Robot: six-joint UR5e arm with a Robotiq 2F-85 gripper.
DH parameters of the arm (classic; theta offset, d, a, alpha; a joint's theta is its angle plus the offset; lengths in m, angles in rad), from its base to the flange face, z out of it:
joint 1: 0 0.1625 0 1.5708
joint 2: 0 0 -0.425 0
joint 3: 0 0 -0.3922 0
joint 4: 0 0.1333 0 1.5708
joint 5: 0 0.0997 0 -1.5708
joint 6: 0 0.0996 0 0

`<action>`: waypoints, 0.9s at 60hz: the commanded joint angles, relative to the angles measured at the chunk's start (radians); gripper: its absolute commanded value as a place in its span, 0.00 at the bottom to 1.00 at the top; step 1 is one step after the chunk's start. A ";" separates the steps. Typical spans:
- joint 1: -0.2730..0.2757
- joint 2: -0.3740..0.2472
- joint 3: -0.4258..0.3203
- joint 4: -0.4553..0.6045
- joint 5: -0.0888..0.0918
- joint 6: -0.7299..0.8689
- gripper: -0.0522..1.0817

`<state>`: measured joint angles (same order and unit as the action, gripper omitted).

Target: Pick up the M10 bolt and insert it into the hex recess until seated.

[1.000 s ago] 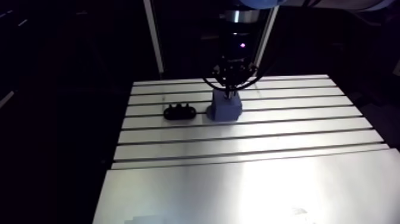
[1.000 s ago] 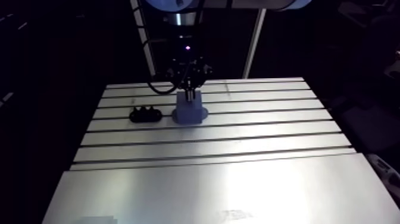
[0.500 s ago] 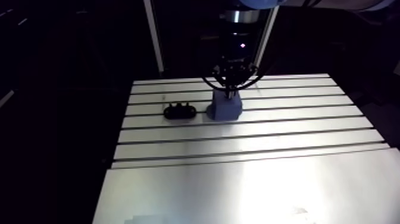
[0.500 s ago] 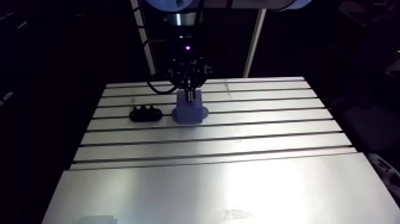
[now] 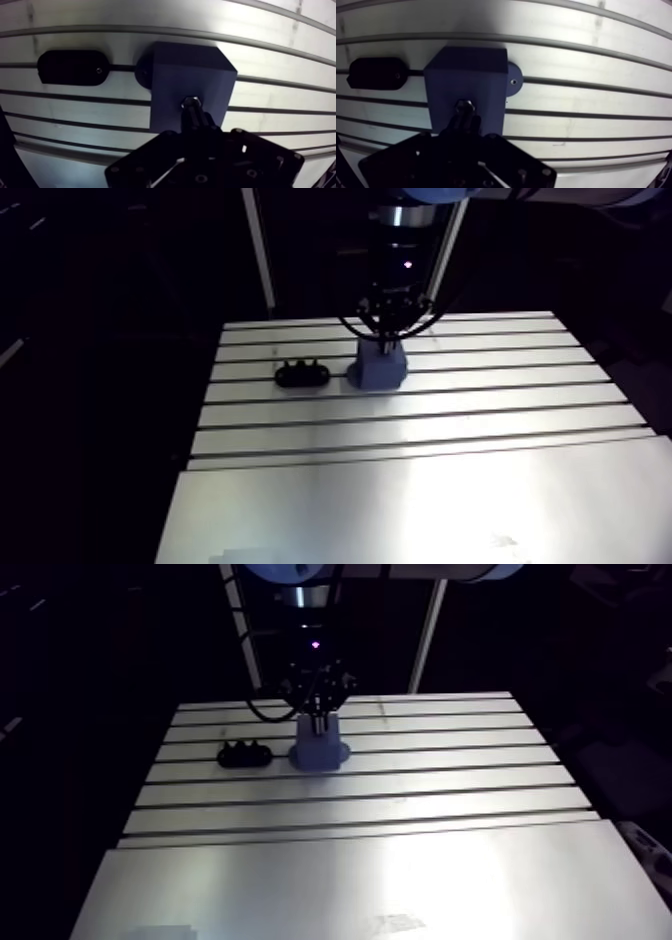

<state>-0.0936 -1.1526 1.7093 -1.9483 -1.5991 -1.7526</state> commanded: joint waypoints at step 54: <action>0.000 0.000 -0.001 -0.001 0.000 0.000 1.00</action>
<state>-0.0936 -1.1520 1.7091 -1.9483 -1.5992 -1.7526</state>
